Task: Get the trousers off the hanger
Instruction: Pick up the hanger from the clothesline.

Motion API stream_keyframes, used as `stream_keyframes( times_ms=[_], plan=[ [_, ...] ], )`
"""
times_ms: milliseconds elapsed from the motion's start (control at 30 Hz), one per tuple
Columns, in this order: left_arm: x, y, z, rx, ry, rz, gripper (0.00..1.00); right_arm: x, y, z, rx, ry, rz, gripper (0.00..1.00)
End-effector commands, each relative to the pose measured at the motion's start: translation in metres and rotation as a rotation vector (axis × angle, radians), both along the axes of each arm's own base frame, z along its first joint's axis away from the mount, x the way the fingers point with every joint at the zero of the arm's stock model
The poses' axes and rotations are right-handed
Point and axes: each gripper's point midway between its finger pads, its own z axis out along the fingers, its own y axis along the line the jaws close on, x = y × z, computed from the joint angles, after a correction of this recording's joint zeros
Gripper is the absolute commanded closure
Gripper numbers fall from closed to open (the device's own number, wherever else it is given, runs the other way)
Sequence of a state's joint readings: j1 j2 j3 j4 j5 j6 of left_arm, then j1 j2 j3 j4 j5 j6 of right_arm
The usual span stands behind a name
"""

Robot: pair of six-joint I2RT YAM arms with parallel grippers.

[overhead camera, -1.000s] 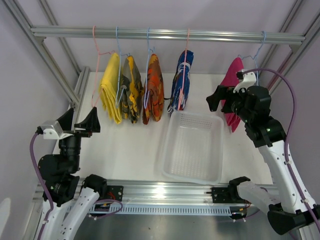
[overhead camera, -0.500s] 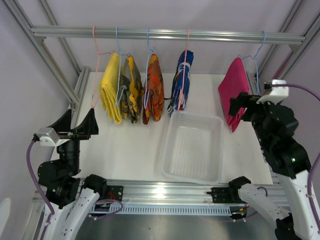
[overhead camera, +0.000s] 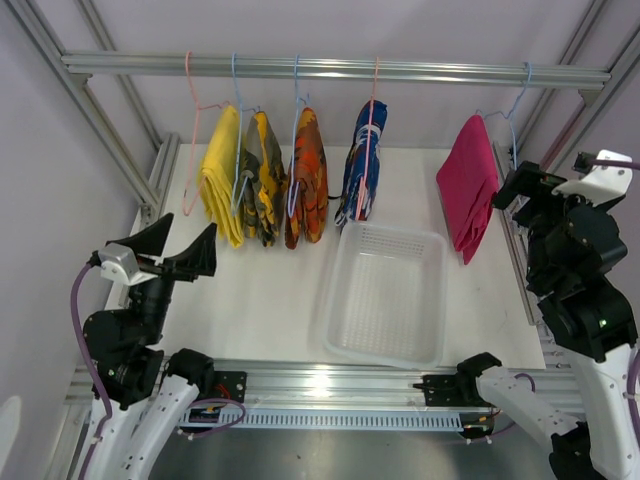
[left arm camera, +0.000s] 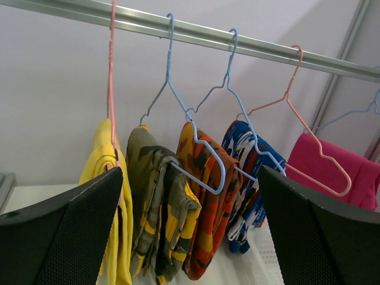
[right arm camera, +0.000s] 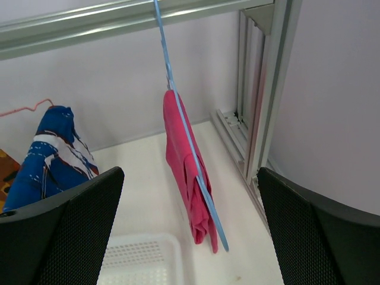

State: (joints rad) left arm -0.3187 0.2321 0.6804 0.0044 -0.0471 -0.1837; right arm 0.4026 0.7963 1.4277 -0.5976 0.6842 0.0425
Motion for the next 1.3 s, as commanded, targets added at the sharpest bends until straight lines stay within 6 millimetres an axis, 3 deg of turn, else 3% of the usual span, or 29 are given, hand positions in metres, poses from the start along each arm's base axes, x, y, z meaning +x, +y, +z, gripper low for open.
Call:
stream_keyframes(
  times_ms=[0,133,300,367,400,533,600,800,1000,1167,1267],
  plan=[
    [-0.003,-0.014,0.006,0.006,-0.006,-0.078,0.01,0.011,0.001,0.02,0.003,-0.047,-0.011,0.01],
    [0.003,-0.013,0.003,0.005,0.014,-0.064,0.01,0.036,0.011,0.014,0.018,-0.009,0.053,0.0],
    [0.012,-0.007,-0.005,0.003,0.064,-0.019,0.01,0.079,-0.01,-0.008,0.104,0.071,0.042,0.01],
    [0.013,-0.007,-0.007,0.005,0.069,-0.014,0.01,0.092,-0.008,-0.014,0.121,0.1,0.07,0.01],
    [0.014,-0.006,-0.008,0.006,0.071,-0.01,0.01,0.102,-0.019,-0.019,0.137,0.138,0.044,0.0],
    [0.019,-0.01,-0.011,0.017,0.098,-0.022,0.01,0.126,-0.018,-0.028,0.231,0.165,0.138,0.01],
    [0.02,-0.01,-0.013,0.019,0.104,-0.021,0.01,0.133,-0.007,-0.029,0.269,0.154,0.222,0.0],
    [0.02,-0.011,-0.012,0.021,0.107,-0.025,0.01,0.147,-0.013,-0.04,0.358,0.155,0.304,0.01],
    [0.021,-0.012,-0.014,0.026,0.115,-0.026,0.01,0.148,0.003,-0.04,0.496,0.126,0.487,0.03],
    [0.022,-0.012,-0.014,0.029,0.119,-0.029,0.0,0.148,0.015,-0.06,0.623,0.152,0.611,0.05],
    [0.021,-0.013,-0.013,0.029,0.118,-0.03,0.01,0.147,0.021,-0.058,0.641,0.129,0.686,0.08]
  ],
)
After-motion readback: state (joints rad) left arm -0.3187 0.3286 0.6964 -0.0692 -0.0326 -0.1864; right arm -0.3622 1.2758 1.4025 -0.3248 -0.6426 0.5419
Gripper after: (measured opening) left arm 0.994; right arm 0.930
